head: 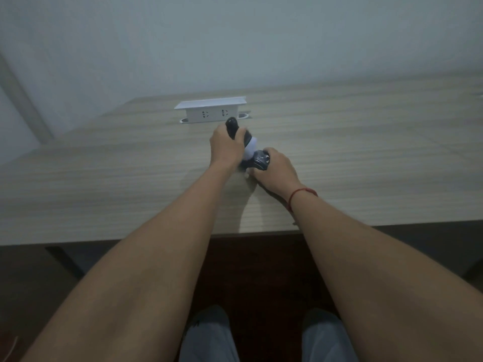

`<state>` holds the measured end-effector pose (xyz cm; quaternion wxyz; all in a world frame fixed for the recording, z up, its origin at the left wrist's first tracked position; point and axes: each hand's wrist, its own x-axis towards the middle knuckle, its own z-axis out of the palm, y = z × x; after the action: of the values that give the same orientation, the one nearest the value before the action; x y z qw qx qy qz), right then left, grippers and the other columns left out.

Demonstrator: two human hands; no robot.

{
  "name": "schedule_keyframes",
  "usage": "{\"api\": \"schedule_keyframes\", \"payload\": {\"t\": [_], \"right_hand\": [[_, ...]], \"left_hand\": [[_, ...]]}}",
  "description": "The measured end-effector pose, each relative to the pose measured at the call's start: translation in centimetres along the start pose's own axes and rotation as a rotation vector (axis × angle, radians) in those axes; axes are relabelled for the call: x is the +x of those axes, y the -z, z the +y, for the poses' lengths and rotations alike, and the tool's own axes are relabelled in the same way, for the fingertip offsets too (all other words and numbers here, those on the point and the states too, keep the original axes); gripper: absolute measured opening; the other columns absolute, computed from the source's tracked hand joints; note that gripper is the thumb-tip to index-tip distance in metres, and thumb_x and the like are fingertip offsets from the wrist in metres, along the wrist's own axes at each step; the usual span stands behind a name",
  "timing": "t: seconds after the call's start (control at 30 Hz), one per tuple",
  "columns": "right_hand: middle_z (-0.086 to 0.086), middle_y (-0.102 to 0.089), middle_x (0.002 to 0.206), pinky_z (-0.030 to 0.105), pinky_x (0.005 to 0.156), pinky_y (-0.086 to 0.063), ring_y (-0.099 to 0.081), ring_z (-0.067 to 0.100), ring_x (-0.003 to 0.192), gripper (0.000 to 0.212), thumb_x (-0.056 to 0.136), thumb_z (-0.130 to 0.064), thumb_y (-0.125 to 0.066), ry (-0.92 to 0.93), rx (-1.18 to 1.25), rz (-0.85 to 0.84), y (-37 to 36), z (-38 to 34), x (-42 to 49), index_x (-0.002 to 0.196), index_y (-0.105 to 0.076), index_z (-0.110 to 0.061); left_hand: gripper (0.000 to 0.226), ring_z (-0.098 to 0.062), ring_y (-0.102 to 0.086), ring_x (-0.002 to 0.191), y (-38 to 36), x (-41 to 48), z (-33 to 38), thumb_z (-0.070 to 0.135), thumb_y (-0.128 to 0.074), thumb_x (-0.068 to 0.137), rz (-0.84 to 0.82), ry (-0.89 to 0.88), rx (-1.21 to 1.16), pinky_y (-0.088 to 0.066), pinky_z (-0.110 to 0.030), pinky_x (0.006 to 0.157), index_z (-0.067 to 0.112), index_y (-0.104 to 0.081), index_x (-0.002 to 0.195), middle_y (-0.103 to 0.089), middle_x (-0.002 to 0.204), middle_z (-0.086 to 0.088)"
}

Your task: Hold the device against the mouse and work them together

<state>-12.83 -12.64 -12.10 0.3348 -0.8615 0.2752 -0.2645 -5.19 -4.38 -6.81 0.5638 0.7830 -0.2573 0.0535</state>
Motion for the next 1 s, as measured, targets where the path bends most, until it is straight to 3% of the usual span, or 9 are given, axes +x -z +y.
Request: {"api": "schedule_keyframes", "payload": {"t": [0.1,0.2,0.3,0.37,0.5,0.67,0.8,1.0], "right_hand": [[0.004,-0.067,0.096,0.045,0.080,-0.055,-0.063,0.025,0.086,0.034,0.072,-0.034,-0.071,-0.007,0.031,0.016,0.0,0.0,-0.1,0.099,-0.059,-0.017],[0.004,-0.065,0.104,0.041,0.083,-0.054,-0.062,0.024,0.092,0.045,0.073,-0.036,-0.075,-0.010,0.032,0.016,0.2,0.0,-0.2,0.109,-0.059,-0.015],[0.004,-0.066,0.100,0.043,0.081,-0.055,-0.063,0.025,0.090,0.044,0.071,-0.037,-0.075,-0.030,0.032,0.016,0.3,-0.1,-0.2,0.106,-0.059,-0.016],[0.005,-0.067,0.097,0.043,0.080,-0.055,-0.065,0.027,0.088,0.039,0.072,-0.037,-0.072,-0.032,0.025,0.028,0.3,-0.2,-0.3,0.101,-0.060,-0.015],[0.005,-0.066,0.102,0.040,0.083,-0.054,-0.063,0.024,0.091,0.043,0.073,-0.037,-0.075,-0.016,0.030,0.013,0.4,-0.2,-0.6,0.108,-0.060,-0.016],[0.003,-0.064,0.100,0.038,0.080,-0.052,-0.062,0.023,0.090,0.045,0.073,-0.040,-0.076,-0.007,0.026,0.008,0.3,0.0,-0.5,0.107,-0.059,-0.015],[0.004,-0.064,0.103,0.037,0.082,-0.053,-0.061,0.023,0.092,0.045,0.074,-0.035,-0.076,0.001,0.023,0.007,0.3,0.0,-0.4,0.111,-0.058,-0.016],[0.004,-0.064,0.100,0.038,0.080,-0.053,-0.061,0.023,0.089,0.043,0.075,-0.036,-0.074,0.005,-0.004,0.012,0.3,0.0,-0.3,0.109,-0.059,-0.015]], "left_hand": [[0.032,-0.022,-0.060,0.098,-0.7,-0.7,-0.2,0.026,-0.056,0.095,-0.034,0.007,0.017,-0.049,-0.030,0.082,0.000,-0.058,0.113,-0.061,0.106,-0.011],[0.035,-0.027,-0.059,0.104,-0.3,-0.9,-1.2,0.027,-0.052,0.097,0.042,0.075,0.132,-0.047,-0.034,0.087,-0.001,-0.055,0.118,-0.060,0.117,-0.016],[0.036,-0.032,-0.060,0.106,0.0,-0.4,-1.0,0.028,-0.053,0.096,0.023,0.000,0.060,-0.049,-0.038,0.091,-0.002,-0.058,0.114,-0.063,0.115,-0.020],[0.036,-0.030,-0.062,0.102,-0.4,-0.7,-1.2,0.030,-0.053,0.095,-0.015,-0.008,-0.011,-0.051,-0.035,0.089,-0.002,-0.060,0.111,-0.065,0.110,-0.019],[0.042,-0.031,-0.059,0.108,-0.1,-1.3,-2.3,0.033,-0.049,0.098,0.029,0.117,0.032,-0.041,-0.027,0.081,-0.003,-0.055,0.119,-0.061,0.120,-0.020],[0.039,-0.031,-0.059,0.105,0.3,-0.1,-1.3,0.031,-0.050,0.097,-0.016,-0.004,0.067,-0.043,-0.030,0.082,-0.003,-0.057,0.115,-0.062,0.114,-0.020],[0.038,-0.030,-0.060,0.108,0.1,-0.7,-2.4,0.030,-0.053,0.096,0.027,0.056,0.093,-0.048,-0.034,0.088,-0.001,-0.058,0.117,-0.063,0.116,-0.018],[0.038,-0.030,-0.062,0.103,0.3,0.1,-1.6,0.031,-0.055,0.094,0.008,0.005,0.079,-0.046,-0.030,0.081,-0.002,-0.063,0.110,-0.066,0.110,-0.019]]}}
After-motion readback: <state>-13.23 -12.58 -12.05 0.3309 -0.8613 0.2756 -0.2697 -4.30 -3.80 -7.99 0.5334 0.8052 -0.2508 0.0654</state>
